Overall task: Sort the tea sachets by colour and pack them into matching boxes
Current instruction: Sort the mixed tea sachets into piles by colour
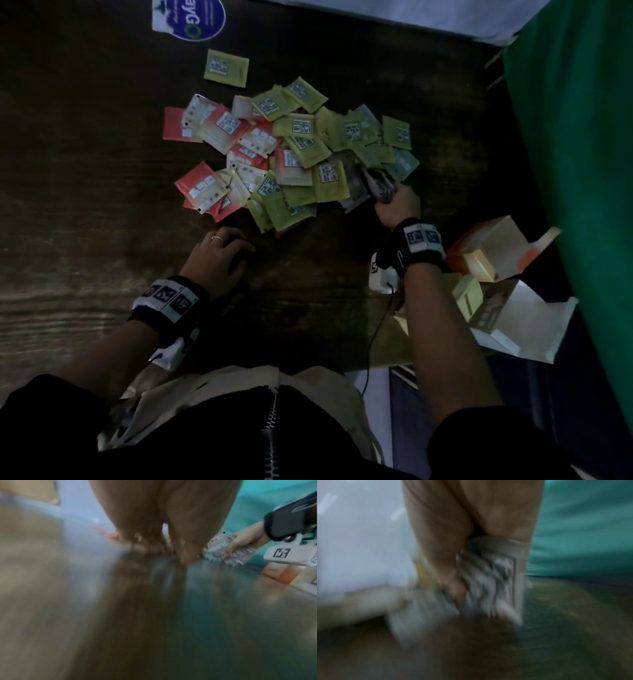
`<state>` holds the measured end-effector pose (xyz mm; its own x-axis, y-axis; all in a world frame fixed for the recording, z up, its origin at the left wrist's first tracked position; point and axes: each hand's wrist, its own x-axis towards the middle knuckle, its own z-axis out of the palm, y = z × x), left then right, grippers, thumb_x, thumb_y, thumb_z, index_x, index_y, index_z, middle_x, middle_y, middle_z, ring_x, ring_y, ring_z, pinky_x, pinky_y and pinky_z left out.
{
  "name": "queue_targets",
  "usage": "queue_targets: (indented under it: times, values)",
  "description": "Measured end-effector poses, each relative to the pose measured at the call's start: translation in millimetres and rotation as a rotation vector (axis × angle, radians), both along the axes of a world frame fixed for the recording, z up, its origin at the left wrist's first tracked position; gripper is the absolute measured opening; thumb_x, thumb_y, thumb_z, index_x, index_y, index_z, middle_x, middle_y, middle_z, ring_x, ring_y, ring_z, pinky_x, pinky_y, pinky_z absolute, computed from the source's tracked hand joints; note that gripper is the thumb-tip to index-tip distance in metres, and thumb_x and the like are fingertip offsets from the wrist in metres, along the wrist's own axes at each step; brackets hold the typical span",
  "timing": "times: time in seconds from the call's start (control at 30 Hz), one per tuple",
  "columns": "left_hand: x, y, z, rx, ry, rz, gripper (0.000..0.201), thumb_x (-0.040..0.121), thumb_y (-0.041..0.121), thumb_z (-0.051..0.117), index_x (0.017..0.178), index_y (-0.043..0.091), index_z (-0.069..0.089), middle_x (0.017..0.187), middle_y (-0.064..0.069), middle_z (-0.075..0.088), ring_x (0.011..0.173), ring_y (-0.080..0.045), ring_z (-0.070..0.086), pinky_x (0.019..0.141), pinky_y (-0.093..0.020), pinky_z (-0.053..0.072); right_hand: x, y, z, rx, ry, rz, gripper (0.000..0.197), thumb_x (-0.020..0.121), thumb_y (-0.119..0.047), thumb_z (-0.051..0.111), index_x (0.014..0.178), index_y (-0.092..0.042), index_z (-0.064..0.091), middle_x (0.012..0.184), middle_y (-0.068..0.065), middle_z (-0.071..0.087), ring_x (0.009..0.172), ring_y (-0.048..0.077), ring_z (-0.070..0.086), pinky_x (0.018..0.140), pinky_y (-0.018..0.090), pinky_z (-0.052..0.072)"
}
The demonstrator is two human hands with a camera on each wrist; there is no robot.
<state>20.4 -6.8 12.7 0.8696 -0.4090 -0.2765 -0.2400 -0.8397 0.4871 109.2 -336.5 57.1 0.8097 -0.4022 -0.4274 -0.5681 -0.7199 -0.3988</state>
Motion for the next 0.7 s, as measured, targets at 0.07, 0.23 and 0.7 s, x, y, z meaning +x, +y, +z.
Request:
queue_targets:
  times: [0.07, 0.23, 0.7]
  values:
    - [9, -4, 9, 0.006, 0.042, -0.030, 0.032, 0.087, 0.021, 0.059, 0.119, 0.019, 0.060, 0.130, -0.008, 0.048, 0.114, -0.026, 0.049, 0.092, -0.040, 0.045, -16, 2, 8, 0.240, 0.051, -0.152, 0.040, 0.085, -0.011, 0.065, 0.125, -0.007, 0.057, 0.116, 0.011, 0.063, 0.103, 0.028, 0.060, 0.083, 0.034, 0.051]
    - [28, -43, 44, -0.108, 0.159, -0.047, 0.038, 0.093, 0.028, 0.051, 0.130, 0.022, 0.046, 0.131, -0.003, 0.048, 0.111, -0.020, 0.054, 0.091, -0.034, 0.048, -57, 33, 24, 0.775, 0.049, -0.234, 0.042, 0.084, -0.002, 0.067, 0.124, -0.011, 0.058, 0.109, 0.004, 0.067, 0.097, 0.020, 0.065, 0.081, 0.034, 0.055]
    - [63, -90, 75, -0.699, 0.185, 0.598, 0.028, 0.095, 0.022, 0.052, 0.115, 0.008, 0.038, 0.106, -0.003, 0.052, 0.081, -0.017, 0.062, 0.058, -0.027, 0.056, -82, 33, 45, 0.886, 0.040, -0.239, 0.051, 0.070, -0.008, 0.078, 0.117, -0.010, 0.059, 0.111, 0.010, 0.069, 0.105, 0.028, 0.066, 0.087, 0.046, 0.055]
